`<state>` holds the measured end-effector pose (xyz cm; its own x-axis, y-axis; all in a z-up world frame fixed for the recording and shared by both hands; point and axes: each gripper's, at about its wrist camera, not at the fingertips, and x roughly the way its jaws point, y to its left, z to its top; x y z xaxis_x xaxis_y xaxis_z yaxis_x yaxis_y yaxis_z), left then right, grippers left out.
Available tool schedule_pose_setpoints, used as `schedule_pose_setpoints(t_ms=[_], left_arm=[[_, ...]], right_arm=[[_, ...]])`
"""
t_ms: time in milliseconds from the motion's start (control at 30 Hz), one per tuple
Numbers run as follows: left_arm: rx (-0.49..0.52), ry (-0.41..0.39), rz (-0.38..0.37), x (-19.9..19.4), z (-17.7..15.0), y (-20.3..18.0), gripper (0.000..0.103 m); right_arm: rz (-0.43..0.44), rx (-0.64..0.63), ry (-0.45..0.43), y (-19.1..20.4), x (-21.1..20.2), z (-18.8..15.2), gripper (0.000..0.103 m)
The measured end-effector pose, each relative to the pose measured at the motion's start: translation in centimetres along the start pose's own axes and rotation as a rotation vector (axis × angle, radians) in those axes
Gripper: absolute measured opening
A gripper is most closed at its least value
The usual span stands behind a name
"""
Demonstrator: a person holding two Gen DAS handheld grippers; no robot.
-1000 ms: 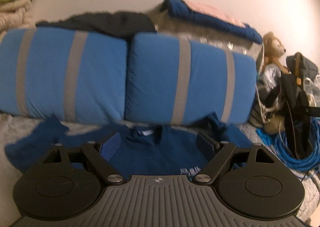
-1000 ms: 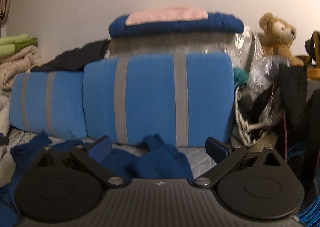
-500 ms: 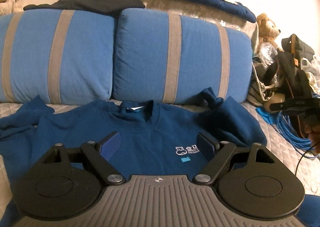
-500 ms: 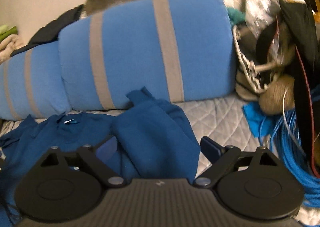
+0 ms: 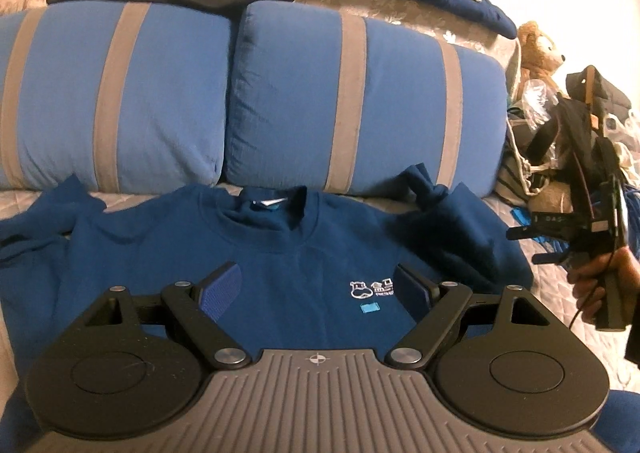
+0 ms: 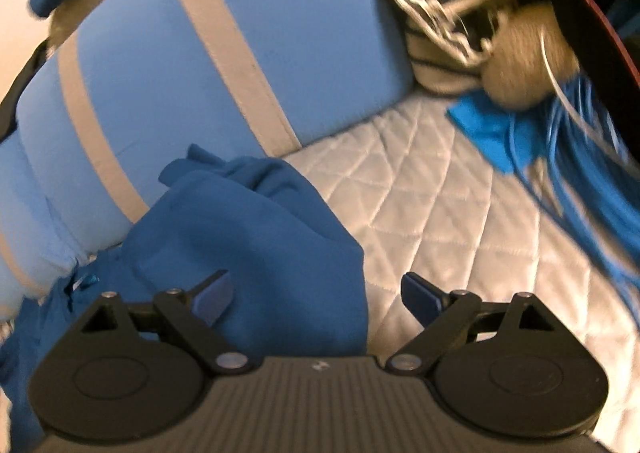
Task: Fold clothes
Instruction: 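Grasp the sweatshirt sleeve cuff with the right gripper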
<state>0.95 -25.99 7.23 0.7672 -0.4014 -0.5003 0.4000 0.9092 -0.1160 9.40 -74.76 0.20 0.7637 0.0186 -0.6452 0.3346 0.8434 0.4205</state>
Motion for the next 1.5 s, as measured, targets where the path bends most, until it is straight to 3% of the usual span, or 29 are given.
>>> schedule_pose_setpoints(t_ms=[100, 200, 233, 267, 367, 633, 867, 933, 967, 1000, 1067, 1133, 1267, 1400, 1500], left_arm=[[0.002, 0.006, 0.003, 0.2, 0.0, 0.0, 0.084], [0.003, 0.008, 0.001, 0.2, 0.1, 0.0, 0.084], [0.0, 0.006, -0.001, 0.2, 0.1, 0.1, 0.084], [-0.002, 0.005, -0.002, 0.2, 0.1, 0.1, 0.084], [-0.008, 0.012, 0.002, 0.3, -0.1, 0.3, 0.084], [-0.058, 0.03, 0.02, 0.4, -0.1, 1.3, 0.084], [-0.031, 0.026, -0.027, 0.5, -0.2, 0.7, 0.084], [-0.026, 0.03, -0.04, 0.5, -0.3, 0.5, 0.084], [-0.024, 0.033, -0.043, 0.6, -0.3, 0.5, 0.084], [-0.024, 0.035, -0.046, 0.6, -0.3, 0.4, 0.084], [-0.029, 0.034, -0.051, 0.6, -0.2, 0.5, 0.084], [-0.035, 0.034, -0.053, 0.5, -0.2, 0.5, 0.084], [-0.037, 0.034, -0.052, 0.5, -0.2, 0.6, 0.084], [-0.042, 0.04, -0.05, 0.6, -0.2, 0.6, 0.084], [-0.049, 0.05, -0.05, 0.8, -0.2, 0.7, 0.084]], right_arm=[[0.005, -0.005, 0.035, -0.2, 1.3, -0.2, 0.08], [0.019, -0.052, 0.055, 0.2, 2.2, -0.7, 0.045], [0.021, -0.08, 0.038, 0.7, 2.1, -0.8, 0.025], [0.025, -0.114, 0.017, 1.3, 1.8, -1.0, 0.014], [0.029, -0.297, -0.055, 4.4, 0.1, -1.9, 0.011], [0.148, -0.736, -0.043, 11.6, -4.8, -6.8, 0.01], [0.219, -0.941, 0.089, 13.5, -7.0, -10.1, 0.011], [0.222, -1.003, 0.153, 13.6, -7.3, -10.8, 0.023], [0.225, -1.024, 0.171, 13.5, -7.7, -10.9, 0.039], [0.229, -1.039, 0.183, 13.4, -8.3, -10.9, 0.044], [0.246, -1.044, 0.181, 13.1, -9.3, -10.3, 0.059], [0.257, -1.019, 0.156, 12.7, -10.2, -9.1, 0.066], [0.222, -0.881, 0.101, 11.7, -10.2, -5.9, 0.068], [0.176, -0.739, 0.058, 11.0, -7.7, -2.8, 0.067], [0.135, -0.705, 0.022, 11.1, -5.3, -1.1, 0.068]])
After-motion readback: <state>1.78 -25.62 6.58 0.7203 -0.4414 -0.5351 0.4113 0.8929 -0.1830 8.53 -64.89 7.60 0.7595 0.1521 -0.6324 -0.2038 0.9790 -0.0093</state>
